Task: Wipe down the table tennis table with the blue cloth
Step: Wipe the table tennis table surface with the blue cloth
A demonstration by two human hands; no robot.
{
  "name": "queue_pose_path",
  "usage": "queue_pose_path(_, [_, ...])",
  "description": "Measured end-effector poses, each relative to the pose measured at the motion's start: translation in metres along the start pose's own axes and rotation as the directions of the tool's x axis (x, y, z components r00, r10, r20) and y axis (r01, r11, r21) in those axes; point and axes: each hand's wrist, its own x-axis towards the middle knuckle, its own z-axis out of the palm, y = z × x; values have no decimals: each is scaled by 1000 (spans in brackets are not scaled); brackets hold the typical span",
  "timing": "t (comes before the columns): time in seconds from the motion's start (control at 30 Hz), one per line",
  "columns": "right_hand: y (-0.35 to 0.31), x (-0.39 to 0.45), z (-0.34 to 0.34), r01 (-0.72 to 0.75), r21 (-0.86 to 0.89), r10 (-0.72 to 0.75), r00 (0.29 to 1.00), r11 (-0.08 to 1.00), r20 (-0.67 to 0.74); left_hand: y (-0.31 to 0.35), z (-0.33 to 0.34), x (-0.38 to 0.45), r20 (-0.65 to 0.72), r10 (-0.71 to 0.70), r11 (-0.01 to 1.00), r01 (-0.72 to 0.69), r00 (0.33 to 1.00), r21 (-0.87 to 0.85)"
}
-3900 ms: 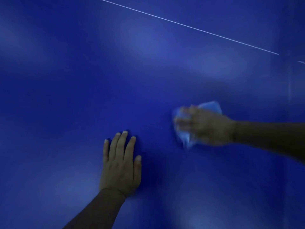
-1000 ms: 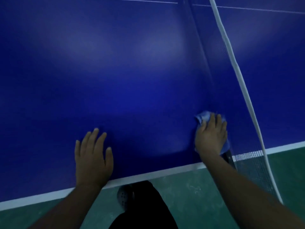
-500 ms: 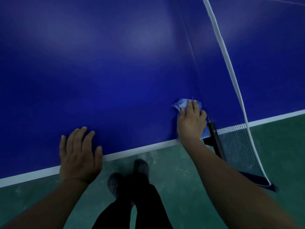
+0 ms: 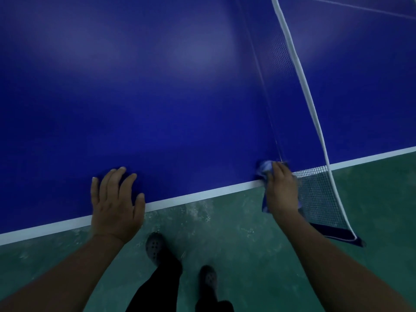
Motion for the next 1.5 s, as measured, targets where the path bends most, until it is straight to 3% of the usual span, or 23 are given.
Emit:
queue_pose_path(0.1, [6, -31, 7, -120, -33, 121, 993, 992, 16, 0, -6, -7, -55, -13, 999, 11, 998, -35])
queue_pose_path(0.23, [-18, -40, 5, 127, 122, -119, 990, 984, -71, -15, -10, -30, -106, -88, 996, 86, 990, -26])
queue_pose_path(0.4, [-109, 30, 42, 68, 91, -45, 970, 994, -237, -33, -15, -51, -150, -170, 985, 164, 974, -46])
queue_pose_path(0.47, [-174, 7, 62, 290, 49, -270, 933, 956, -238, -40, -16, -56, -159, -201, 979, 192, 967, -70])
queue_pose_path(0.5, [-203, -21, 71, 454, 16, -443, 877, 891, -184, -42, -17, -59, -155, -218, 975, 207, 964, -84])
queue_pose_path(0.57, [-227, -78, 82, 747, 21, -746, 664, 664, -38, -46, -18, -68, -150, -248, 966, 233, 957, -111])
queue_pose_path(0.63, [-210, -81, 85, 877, 60, -878, 473, 477, 68, -49, -19, -75, -154, -280, 954, 257, 947, -152])
queue_pose_path(0.67, [-200, -62, 81, 880, 79, -883, 461, 468, 84, -53, -20, -78, -159, -290, 949, 263, 944, -171])
queue_pose_path(0.7, [-195, -38, 76, 850, 66, -851, 517, 523, 91, -57, -20, -80, -161, -288, 949, 258, 944, -181])
queue_pose_path(0.8, [-211, 34, 61, 602, 6, -600, 797, 799, -64, -72, -19, -88, -140, -208, 974, 191, 968, -120])
queue_pose_path(0.87, [-248, 51, 61, 445, 26, -440, 891, 895, -110, -75, -19, -94, -128, -172, 982, 158, 977, -107])
queue_pose_path(0.93, [-289, 25, 70, 509, 9, -506, 857, 861, -102, -72, -21, -97, -142, -167, 982, 153, 976, -110])
queue_pose_path(1.03, [-309, -66, 94, 796, 1, -796, 605, 605, -34, -64, -24, -100, -164, -184, 979, 165, 969, -121])
queue_pose_path(1.07, [-300, -94, 96, 834, 13, -834, 552, 552, 15, -60, -24, -101, -167, -182, 979, 163, 969, -123])
queue_pose_path(1.1, [-285, -109, 96, 838, 32, -839, 542, 544, 54, -56, -23, -103, -162, -173, 980, 154, 972, -122])
queue_pose_path(1.17, [-242, -104, 91, 812, -21, -806, 581, 583, 117, -45, -22, -106, -131, -145, 983, 128, 981, -130])
queue_pose_path(1.2, [-214, -89, 85, 765, -93, -754, 644, 638, 127, -38, -21, -107, -109, -129, 984, 114, 986, -138])
queue_pose_path(1.3, [-122, -46, 47, 388, -228, -399, 917, 893, -3, -11, -13, -106, -47, -74, 983, 65, 996, -174])
queue_pose_path(1.33, [-91, -39, 29, 252, -198, -263, 964, 947, -30, 2, -9, -106, -21, -55, 980, 50, 998, -191])
queue_pose_path(1.4, [-37, -35, -1, 97, -131, -99, 995, 987, -8, 31, 1, -105, 57, -27, 970, 40, 998, -239])
queue_pose_path(1.47, [-1, -47, -19, 111, -101, -94, 982, 989, 165, 65, 11, -106, 158, 3, 962, 40, 987, -269])
queue_pose_path(1.5, [16, -57, -21, 107, -25, -101, 979, 994, 176, 83, 17, -109, 205, 26, 961, 32, 978, -276])
